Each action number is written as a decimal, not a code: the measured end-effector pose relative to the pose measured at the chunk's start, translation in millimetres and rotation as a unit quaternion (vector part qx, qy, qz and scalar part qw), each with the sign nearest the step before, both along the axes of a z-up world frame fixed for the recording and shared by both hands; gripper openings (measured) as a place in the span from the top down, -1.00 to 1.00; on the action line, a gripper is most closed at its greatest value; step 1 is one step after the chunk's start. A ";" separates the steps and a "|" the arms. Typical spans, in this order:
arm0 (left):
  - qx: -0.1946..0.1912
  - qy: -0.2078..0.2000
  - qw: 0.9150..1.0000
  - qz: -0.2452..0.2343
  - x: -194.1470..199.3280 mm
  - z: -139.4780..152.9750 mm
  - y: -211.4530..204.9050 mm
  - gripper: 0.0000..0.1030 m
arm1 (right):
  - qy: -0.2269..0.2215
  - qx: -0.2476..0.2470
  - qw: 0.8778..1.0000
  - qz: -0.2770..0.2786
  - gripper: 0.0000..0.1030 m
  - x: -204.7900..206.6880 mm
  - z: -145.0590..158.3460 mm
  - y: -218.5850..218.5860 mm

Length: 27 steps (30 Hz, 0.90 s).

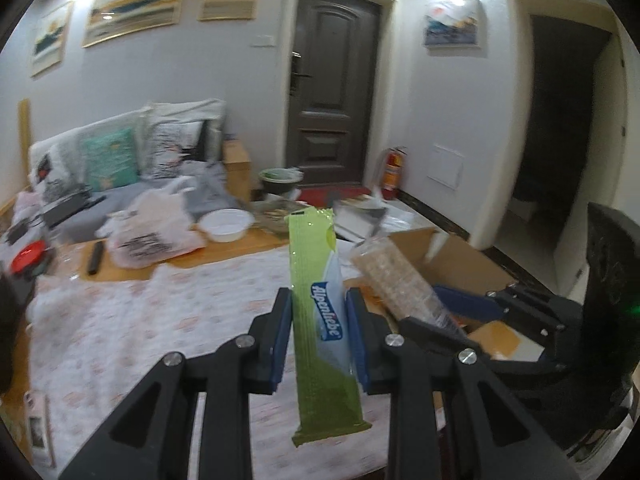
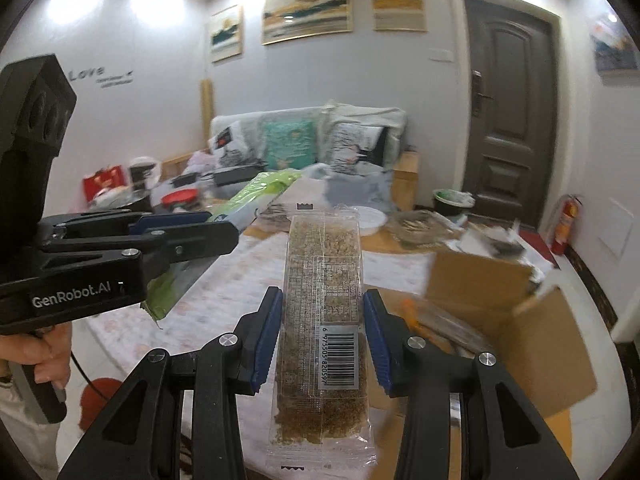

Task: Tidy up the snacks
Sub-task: 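Carry both snacks into the cardboard box and open both tools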

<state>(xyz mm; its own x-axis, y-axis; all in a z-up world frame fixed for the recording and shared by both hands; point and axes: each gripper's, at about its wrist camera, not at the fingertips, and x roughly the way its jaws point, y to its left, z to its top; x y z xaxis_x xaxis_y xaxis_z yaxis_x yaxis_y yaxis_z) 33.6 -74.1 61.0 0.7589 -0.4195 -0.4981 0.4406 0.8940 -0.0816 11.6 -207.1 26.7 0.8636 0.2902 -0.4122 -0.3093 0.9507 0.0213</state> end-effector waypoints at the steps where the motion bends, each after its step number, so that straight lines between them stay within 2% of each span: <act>1: 0.002 0.004 1.000 -0.010 3.3 -0.4 -12.2 0.53 | 0.002 0.002 1.000 -0.007 0.29 2.0 -1.1 -10.9; 7: 0.014 0.034 0.997 -0.067 26.4 -13.5 -89.5 0.53 | 0.023 0.020 0.998 -0.050 0.29 13.0 -18.6 -72.0; 16: 0.025 0.089 0.991 -0.093 69.4 -42.0 -158.3 0.53 | 0.056 0.027 0.994 -0.085 0.30 46.1 -49.1 -124.7; 21: 0.039 0.111 0.988 -0.095 87.2 -59.4 -177.2 0.53 | 0.073 -0.002 0.994 -0.088 0.29 65.2 -62.8 -132.1; 27: 0.048 0.119 0.988 -0.085 100.9 -68.6 -179.9 0.53 | 0.078 -0.012 0.993 -0.084 0.29 73.5 -72.2 -127.8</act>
